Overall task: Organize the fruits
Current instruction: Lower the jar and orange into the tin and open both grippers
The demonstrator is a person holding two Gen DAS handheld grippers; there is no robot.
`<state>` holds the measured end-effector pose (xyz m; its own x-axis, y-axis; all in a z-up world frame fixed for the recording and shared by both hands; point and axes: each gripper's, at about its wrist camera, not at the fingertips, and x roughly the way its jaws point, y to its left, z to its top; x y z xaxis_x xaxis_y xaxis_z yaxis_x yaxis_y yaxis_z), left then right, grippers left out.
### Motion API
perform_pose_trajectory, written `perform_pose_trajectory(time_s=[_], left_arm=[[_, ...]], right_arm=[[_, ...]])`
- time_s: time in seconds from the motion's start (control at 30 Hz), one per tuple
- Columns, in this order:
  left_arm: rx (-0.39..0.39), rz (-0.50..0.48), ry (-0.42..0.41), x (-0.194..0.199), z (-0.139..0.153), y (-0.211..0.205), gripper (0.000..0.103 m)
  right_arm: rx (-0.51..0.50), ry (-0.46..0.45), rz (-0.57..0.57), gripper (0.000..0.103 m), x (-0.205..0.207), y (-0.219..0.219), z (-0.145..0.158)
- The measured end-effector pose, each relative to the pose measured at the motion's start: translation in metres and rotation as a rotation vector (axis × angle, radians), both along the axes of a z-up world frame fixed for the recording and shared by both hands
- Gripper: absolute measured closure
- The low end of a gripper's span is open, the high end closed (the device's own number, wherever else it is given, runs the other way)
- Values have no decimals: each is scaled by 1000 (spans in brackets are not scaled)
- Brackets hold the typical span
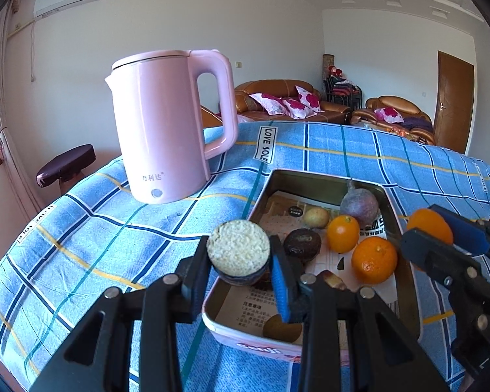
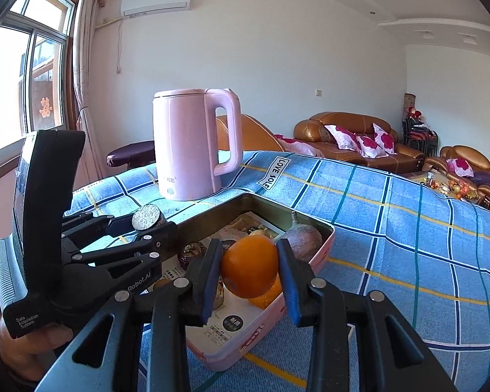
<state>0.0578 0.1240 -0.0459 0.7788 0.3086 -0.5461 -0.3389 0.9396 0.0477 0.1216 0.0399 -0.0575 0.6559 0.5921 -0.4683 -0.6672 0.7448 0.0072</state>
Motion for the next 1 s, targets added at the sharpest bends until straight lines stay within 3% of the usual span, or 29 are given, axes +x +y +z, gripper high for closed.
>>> perform_pose_trajectory(time_s=[0.5, 0.63, 0.7, 0.77, 1.0], left_arm=[[14, -23, 80, 8, -7, -2, 62], [16, -12, 84, 8, -7, -1, 41], [9, -7, 75, 7, -7, 1, 40], [-2, -8, 76, 6, -7, 2, 38], [-21, -4, 22, -3, 1, 4, 32]], right_arm=[[-95, 120, 11, 67, 19, 20, -23], [-101, 134, 8, 66, 21, 21, -25], [-94, 134, 7, 53, 21, 19, -24], [-86, 133, 0, 47, 21, 18, -24], [-57, 83, -54, 37, 14, 8, -18]])
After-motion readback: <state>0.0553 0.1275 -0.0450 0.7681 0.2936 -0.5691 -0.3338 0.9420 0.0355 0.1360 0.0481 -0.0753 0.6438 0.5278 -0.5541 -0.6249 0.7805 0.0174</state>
